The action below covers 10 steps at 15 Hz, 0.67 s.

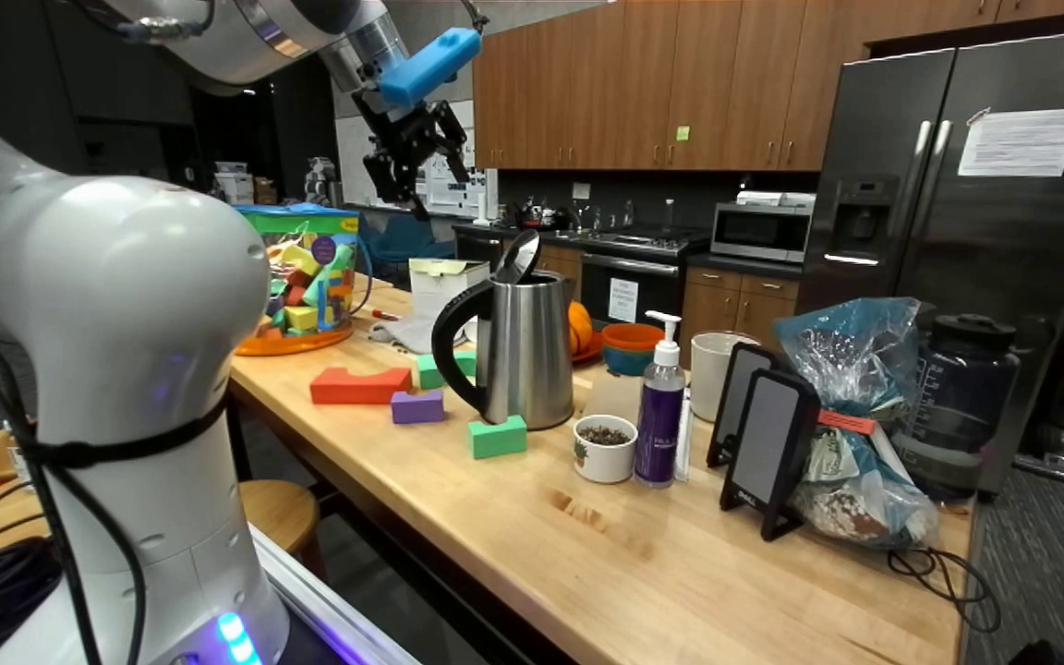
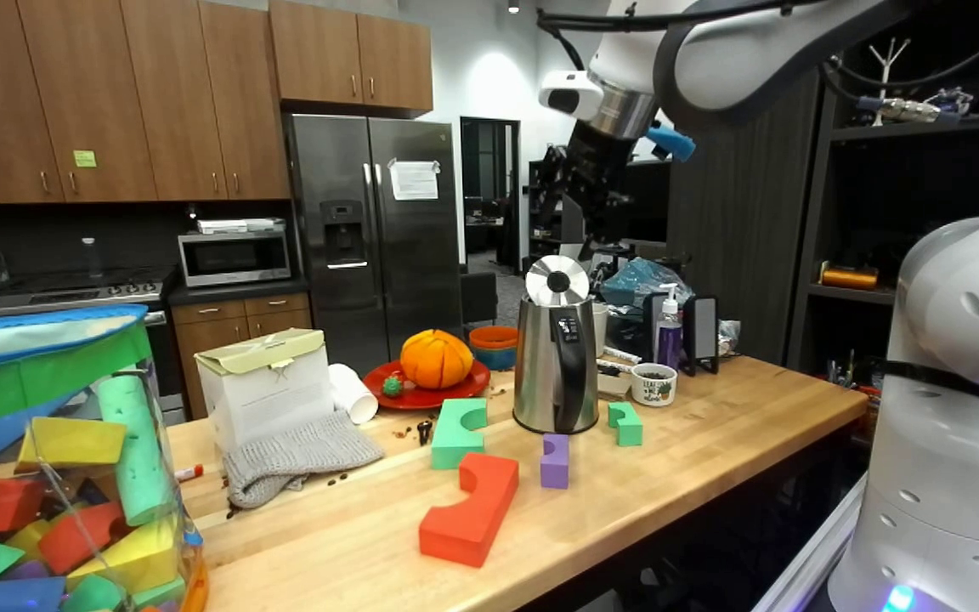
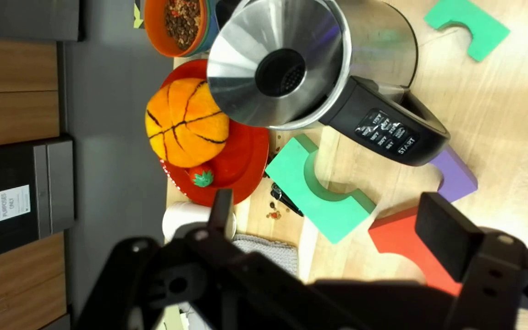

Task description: Open the kettle, then press two buttons

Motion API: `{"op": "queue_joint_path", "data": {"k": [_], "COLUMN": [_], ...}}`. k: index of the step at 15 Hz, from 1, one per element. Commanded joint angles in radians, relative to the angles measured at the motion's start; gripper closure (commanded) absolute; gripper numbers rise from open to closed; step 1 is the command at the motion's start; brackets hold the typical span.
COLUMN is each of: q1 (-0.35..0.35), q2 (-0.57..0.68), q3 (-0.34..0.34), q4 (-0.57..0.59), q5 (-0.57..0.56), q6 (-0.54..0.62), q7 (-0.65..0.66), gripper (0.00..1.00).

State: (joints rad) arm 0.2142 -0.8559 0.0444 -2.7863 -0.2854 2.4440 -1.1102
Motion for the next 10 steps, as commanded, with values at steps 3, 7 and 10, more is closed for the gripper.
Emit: {"op": "queue_joint_path", "data": {"k": [3,7,10], "q1": [0.007,0.020,0.023], "q2": [0.077,0.119,0.163], "q3": [0.030,0.024,0.022], "q4": [0.001,-0.001,0.000], "q5": [-0.031,-0.032,-0.054], "q6": [-0.052,-0.045,0.015], "q7": [0.046,0.033,0.017], "gripper": [0.00,0.00,0.00]}}
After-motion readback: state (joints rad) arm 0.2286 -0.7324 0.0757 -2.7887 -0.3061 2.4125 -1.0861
